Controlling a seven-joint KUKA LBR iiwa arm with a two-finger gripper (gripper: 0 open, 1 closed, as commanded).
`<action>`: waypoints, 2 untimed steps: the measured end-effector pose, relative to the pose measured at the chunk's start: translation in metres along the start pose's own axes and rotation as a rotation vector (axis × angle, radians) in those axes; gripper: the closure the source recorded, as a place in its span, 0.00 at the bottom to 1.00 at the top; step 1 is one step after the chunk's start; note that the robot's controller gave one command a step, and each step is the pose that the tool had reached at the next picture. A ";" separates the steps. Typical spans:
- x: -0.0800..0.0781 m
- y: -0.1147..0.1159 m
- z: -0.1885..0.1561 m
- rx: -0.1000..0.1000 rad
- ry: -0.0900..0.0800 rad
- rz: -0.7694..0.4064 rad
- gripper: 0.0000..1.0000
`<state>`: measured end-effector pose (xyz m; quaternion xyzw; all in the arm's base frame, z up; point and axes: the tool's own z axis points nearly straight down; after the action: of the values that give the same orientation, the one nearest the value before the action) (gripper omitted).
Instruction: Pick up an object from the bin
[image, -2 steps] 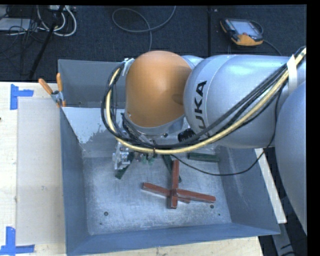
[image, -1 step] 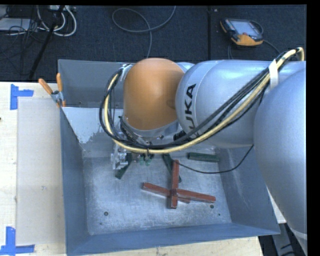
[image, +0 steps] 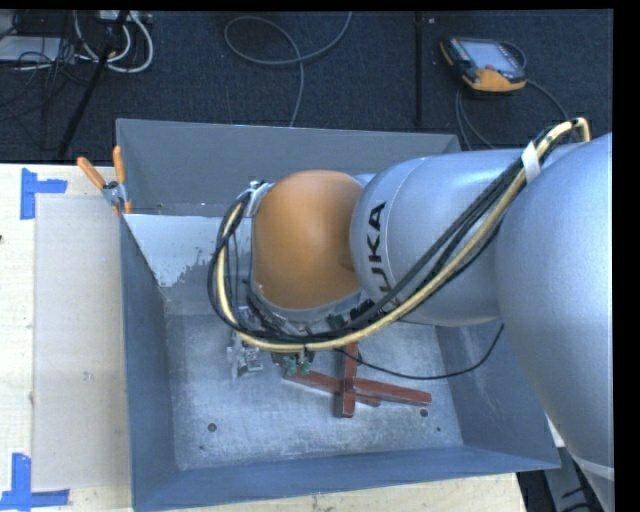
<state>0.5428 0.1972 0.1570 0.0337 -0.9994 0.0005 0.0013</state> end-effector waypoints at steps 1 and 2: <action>0.024 0.024 0.005 0.001 0.000 -0.090 1.00; 0.029 0.033 0.013 -0.002 0.000 -0.089 1.00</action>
Offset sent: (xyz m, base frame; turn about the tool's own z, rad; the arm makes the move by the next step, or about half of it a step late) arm -0.0293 0.0200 -0.0191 -0.0643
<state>0.5118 0.2277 0.1439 0.0779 -0.9970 -0.0005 0.0012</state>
